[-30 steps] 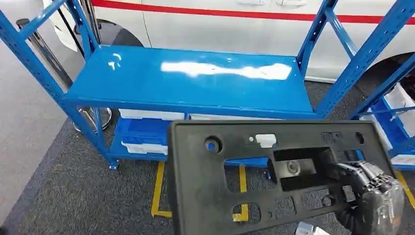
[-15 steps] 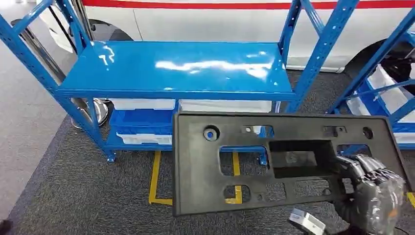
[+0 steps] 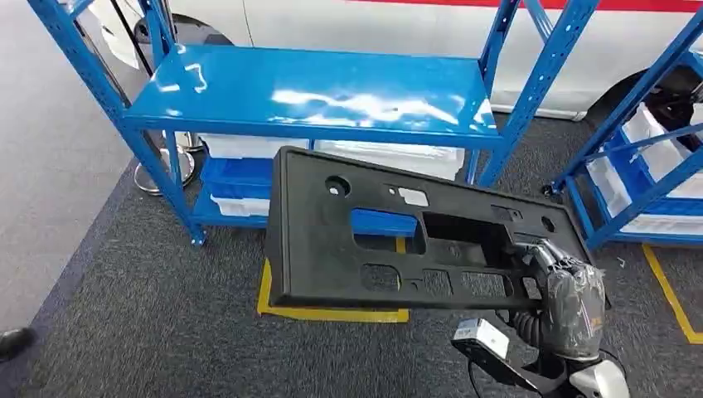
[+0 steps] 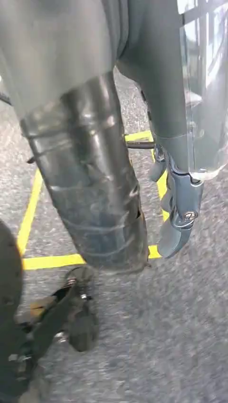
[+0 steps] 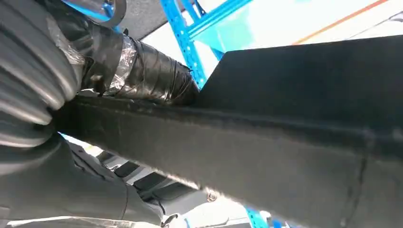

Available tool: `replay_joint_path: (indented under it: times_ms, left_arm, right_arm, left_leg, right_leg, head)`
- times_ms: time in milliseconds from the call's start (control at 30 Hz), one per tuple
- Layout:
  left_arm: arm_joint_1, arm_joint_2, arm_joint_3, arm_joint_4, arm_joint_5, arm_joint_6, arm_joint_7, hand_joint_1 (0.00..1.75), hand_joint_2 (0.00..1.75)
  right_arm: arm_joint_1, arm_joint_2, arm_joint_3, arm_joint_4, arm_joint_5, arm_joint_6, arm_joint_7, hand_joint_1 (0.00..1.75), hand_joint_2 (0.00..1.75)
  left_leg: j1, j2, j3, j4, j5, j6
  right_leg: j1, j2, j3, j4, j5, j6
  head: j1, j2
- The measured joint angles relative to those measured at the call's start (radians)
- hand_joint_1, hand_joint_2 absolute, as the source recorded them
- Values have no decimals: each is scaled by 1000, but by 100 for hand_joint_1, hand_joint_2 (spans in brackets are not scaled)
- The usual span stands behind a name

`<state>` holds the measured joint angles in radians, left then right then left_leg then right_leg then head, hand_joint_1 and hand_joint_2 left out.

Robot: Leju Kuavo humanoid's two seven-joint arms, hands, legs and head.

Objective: Take the parts from the cabinet and place them on the table.

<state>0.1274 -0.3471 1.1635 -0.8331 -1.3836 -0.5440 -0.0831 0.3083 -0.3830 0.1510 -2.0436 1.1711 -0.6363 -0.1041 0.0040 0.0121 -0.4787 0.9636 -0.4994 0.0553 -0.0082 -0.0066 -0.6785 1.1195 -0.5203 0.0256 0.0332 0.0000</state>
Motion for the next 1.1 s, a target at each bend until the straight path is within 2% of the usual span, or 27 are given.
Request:
replay_joint_path:
  times_ms: [33, 67, 100, 133, 167, 200, 233, 267, 300, 400, 433, 467, 500, 567, 600, 633, 667, 700, 733, 767, 800, 900, 933, 967, 1000, 1067, 1100]
  left_arm:
    - [-1, 0, 10, 0, -3, 0, -4, 0, 0]
    - [-3, 0, 17, 0, -8, -1, -7, 0, 0]
    - [-3, 0, 25, 0, -13, -1, -11, 0, 0]
    - [-4, 0, 32, 0, -20, -2, -16, 0, 0]
    - [-4, -1, 38, 0, -23, -4, -19, 0, 0]
    - [-6, -1, 44, 0, -29, -6, -21, 0, 0]
    - [-8, -1, 50, 0, -32, -8, -22, 0, 0]
    - [-10, -1, 59, 0, -40, -9, -23, 0, 0]
    - [-13, -2, 68, 0, -50, -11, -21, 0, 0]
    - [-28, -2, 91, 0, -67, -12, -11, 0, 0]
    - [-32, -2, 97, -1, -71, -12, -9, 0, 0]
    - [-33, -2, 103, -3, -74, -12, -6, 0, 0]
    - [-34, -2, 111, -4, -81, -12, -6, 0, 0]
    - [-35, -2, 123, -3, -93, -13, -11, 0, 0]
    - [-36, -2, 128, -4, -98, -12, -12, 0, 0]
    - [-36, -2, 133, -4, -100, -12, -13, 0, 0]
    - [-37, -2, 135, -4, -100, -12, -13, 0, 0]
    - [-37, -2, 139, -5, -101, -12, -14, 0, 0]
    - [-37, -2, 140, -6, -101, -12, -14, 0, 0]
    - [-36, -1, 142, -8, -101, -12, -14, 0, 0]
    - [-37, -2, 145, -9, -101, -12, -15, 0, 0]
    - [-42, -3, 147, -9, -102, -12, -16, 0, 0]
    - [-44, -6, 147, -9, -103, -12, -21, 0, 0]
    - [-45, -7, 147, -10, -109, -12, -29, 0, 0]
    - [-44, -7, 150, -10, -114, -11, -41, 0, 0]
    - [-45, -7, 158, -10, -130, -12, -65, 0, 0]
    - [-45, -7, 162, -10, -140, -12, -75, 0, 0]
  right_arm:
    - [0, -3, 2, 0, -2, 2, 1, 175, 175]
    - [1, -6, 5, 2, -5, 5, 1, 175, 175]
    - [1, -7, 8, 4, -10, 5, 1, 175, 175]
    - [1, -8, 10, 5, -18, 6, 1, 175, 175]
    - [1, -9, 13, 5, -24, 7, 1, 175, 175]
    - [1, -9, 13, 5, -32, 8, 1, 175, 175]
    - [0, -11, 13, 5, -43, 9, 1, 175, 175]
    - [-3, -12, 13, 5, -55, 10, 1, 175, 175]
    - [-4, -14, 13, 5, -66, 15, -2, 175, 175]
    - [-4, -14, 13, 5, -87, 29, -5, 175, 175]
    - [-4, -14, 13, 4, -92, 31, -7, 175, 175]
    - [-7, -14, 13, 4, -97, 34, -9, 175, 175]
    - [-12, -14, 14, 4, -102, 36, -12, 175, 175]
    - [-12, -13, 14, 4, -114, 41, -22, 175, 175]
    - [-12, -13, 14, 4, -116, 43, -23, 175, 175]
    - [-12, -13, 14, 5, -117, 43, -23, 175, 175]
    - [-12, -13, 13, 4, -118, 43, -23, 175, 175]
    - [-12, -13, 13, 4, -118, 43, -23, 175, 175]
    - [-12, -13, 13, 4, -118, 43, -23, 175, 175]
    - [-12, -13, 13, 5, -118, 43, -23, 175, 175]
    - [-18, -13, 13, 4, -119, 43, -23, 175, 175]
    - [-16, -12, 13, 4, -121, 43, -24, 175, 175]
    - [-15, -13, 12, 3, -125, 43, -24, 175, 175]
    - [-13, -13, 11, 2, -132, 43, -28, 175, 175]
    - [-19, -14, 11, 2, -140, 43, -34, 175, 175]
    - [-22, -14, 11, 2, -161, 45, -42, 175, 175]
    - [-22, -13, 11, 2, -172, 47, -46, 175, 175]
  left_leg:
    - [0, 3, -13, 0, 10, 0]
    - [-1, 9, -25, 2, 19, 0]
    - [0, 18, -37, 4, 27, 0]
    - [0, 21, -45, 6, 33, -2]
    - [1, 29, -50, 11, 37, -6]
    - [3, 35, -57, 16, 38, -8]
    - [4, 42, -60, 25, 38, -11]
    - [0, 49, -65, 29, 38, -19]
    - [-2, 58, -65, 32, 40, -26]
    - [-2, 90, -65, 31, 46, -44]
    - [1, 79, -72, 40, 34, -51]
    - [4, 44, -82, 71, 4, -55]
    - [6, 16, -110, 137, -44, -55]
    - [6, -4, -179, 302, -122, -58]
    - [6, -5, -197, 348, -128, -58]
    - [6, -6, -192, 344, -109, -56]
    - [6, -7, -171, 305, -78, -52]
    - [6, -13, -127, 222, -30, -46]
    - [5, -34, -77, 127, 13, -39]
    - [5, -90, -50, 65, 13, -29]
    - [8, -110, -37, 53, 14, -31]
    - [4, -74, -40, 39, 11, -32]
    - [17, -58, -37, 22, 19, -26]
    - [15, -44, -34, 17, 23, -21]
    - [15, -30, -35, 16, 24, -15]
    - [12, 0, -38, 17, 23, -14]
    - [12, 14, -40, 18, 23, -14]
  right_leg:
    - [-4, 0, -19, 76, -54, 6]
    - [-7, 0, -34, 148, -77, 11]
    - [-10, 1, -38, 192, -65, 15]
    - [-14, 0, -21, 188, -35, 19]
    - [-17, -2, 19, 139, 1, 22]
    - [-19, -11, 80, 54, 28, 23]
    - [-19, -34, 148, -46, 41, 22]
    - [-10, -68, 185, -111, 7, 20]
    - [-2, -62, 182, -117, 14, 5]
    - [1, -33, 164, -123, 21, -17]
    - [-9, -25, 167, -132, 30, -28]
    - [-8, -17, 163, -134, 35, -36]
    - [-7, -8, 157, -133, 39, -43]
    - [-3, 13, 146, -129, 44, -48]
    - [-1, 24, 141, -125, 46, -48]
    - [0, 36, 137, -121, 46, -48]
    - [1, 47, 135, -117, 46, -47]
    - [2, 61, 134, -114, 46, -47]
    - [3, 73, 134, -111, 45, -45]
    - [-1, 81, 129, -108, 46, -44]
    - [3, 92, 121, -104, 49, -36]
    - [-5, 131, 108, -109, 63, -13]
    - [1, 125, 105, -104, 59, -8]
    - [1, 70, 98, -85, 43, -5]
    - [2, 34, 72, -32, 6, 0]
    - [-5, 16, -4, 126, -71, 10]
    - [-8, 15, -33, 186, -89, 15]
  head:
    - [-1, 0]
    - [-1, 0]
    - [0, 0]
    - [-1, 0]
    - [0, 0]
    - [-1, 0]
    - [0, 0]
    - [0, 0]
    - [-2, 0]
    - [0, 0]
    - [-2, 0]
    - [0, 0]
    - [-2, 0]
    - [-1, 0]
    - [-2, 0]
    - [-1, 0]
    - [-1, 0]
    - [-1, 0]
    - [-1, 0]
    - [0, 0]
    - [-1, 0]
    - [-1, 0]
    - [-2, 0]
    - [1, 0]
    - [0, 0]
    - [0, 0]
    - [0, 0]
